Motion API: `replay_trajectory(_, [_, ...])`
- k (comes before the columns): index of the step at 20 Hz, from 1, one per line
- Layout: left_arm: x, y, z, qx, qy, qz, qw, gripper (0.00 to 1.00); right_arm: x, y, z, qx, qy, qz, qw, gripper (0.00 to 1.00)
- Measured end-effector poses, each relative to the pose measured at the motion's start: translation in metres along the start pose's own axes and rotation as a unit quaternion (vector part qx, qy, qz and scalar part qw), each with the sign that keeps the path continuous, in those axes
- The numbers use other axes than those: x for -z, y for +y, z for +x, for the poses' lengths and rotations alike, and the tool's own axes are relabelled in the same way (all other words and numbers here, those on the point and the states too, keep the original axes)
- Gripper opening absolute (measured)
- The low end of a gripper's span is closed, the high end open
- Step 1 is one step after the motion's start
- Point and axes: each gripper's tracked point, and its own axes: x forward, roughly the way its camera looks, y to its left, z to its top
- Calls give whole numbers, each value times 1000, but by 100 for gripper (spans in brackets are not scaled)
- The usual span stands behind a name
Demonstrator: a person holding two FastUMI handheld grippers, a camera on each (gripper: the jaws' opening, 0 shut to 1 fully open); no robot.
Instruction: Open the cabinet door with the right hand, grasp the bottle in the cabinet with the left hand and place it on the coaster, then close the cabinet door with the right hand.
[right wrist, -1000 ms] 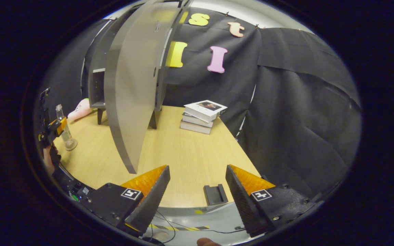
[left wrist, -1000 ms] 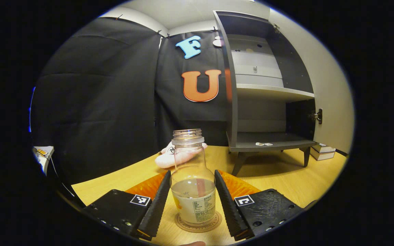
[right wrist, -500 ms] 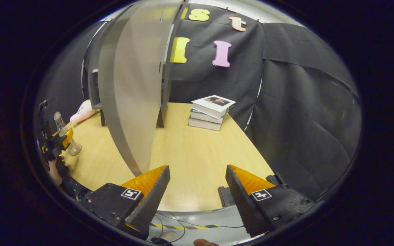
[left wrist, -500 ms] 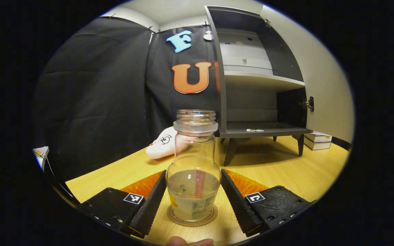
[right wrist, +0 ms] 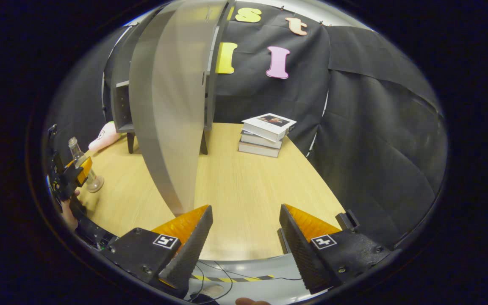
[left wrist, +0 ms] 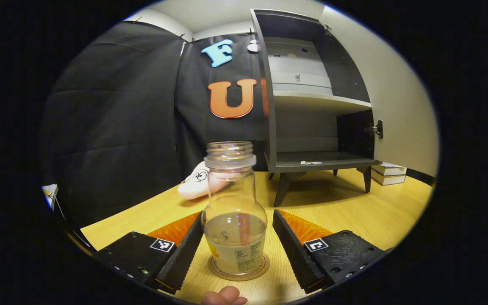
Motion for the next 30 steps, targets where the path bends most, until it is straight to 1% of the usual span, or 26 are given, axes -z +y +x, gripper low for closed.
replay_trajectory(2, [-2,-3,-3,7,-1,-4,1000,95,3,1,2,-4,2,3,1000,99])
replay_trajectory(7, [-10,4,-2,-8,-3,-5,1000,96,2,1,1,-11,6,-3,1000,99])
replay_trajectory(12, [-39,13,-5,-12,-21,21,999,96,-5,-3,1,-18,-9,-6,1000,99])
replay_trajectory(13, [-47,15,-9,-11,-25,26,999,95,-8,-10,2,-11,-15,-7,1000,99])
replay_trajectory(16, [-76,7,-21,10,-34,43,998,95,-10,-18,-1,-1,-20,21,1000,100])
replay_trajectory(18, [-108,-2,-26,32,-50,64,996,96,-20,-27,-7,-1,-30,41,999,100])
replay_trajectory(20, [-150,-14,-34,59,-73,95,991,95,-39,-39,-16,3,-54,54,997,100])
replay_trajectory(22, [-199,-30,-46,84,-102,102,986,96,-67,-46,-30,-6,-84,72,994,100])
replay_trajectory(23, [-224,-41,-55,99,-113,93,984,96,-87,-49,-38,-16,-101,79,992,100])
replay_trajectory(24, [-243,-56,-62,115,-119,82,983,96,-109,-48,-48,-35,-119,85,989,100])
replay_trajectory(25, [-260,-72,-70,122,-120,74,983,96,-133,-43,-56,-62,-132,89,985,100])
replay_trajectory(26, [-269,-83,-80,120,-113,67,984,96,-153,-39,-67,-87,-144,90,982,100])
replay_trajectory(27, [-274,-90,-84,120,-96,62,986,100,-171,-34,-79,-116,-155,88,977,100])
replay_trajectory(28, [-265,-97,-90,121,-70,60,988,96,-187,-29,-94,-144,-167,84,972,100])
replay_trajectory(30, [-256,-118,-101,138,-45,53,988,96,-211,-20,-123,-189,-187,70,962,99])
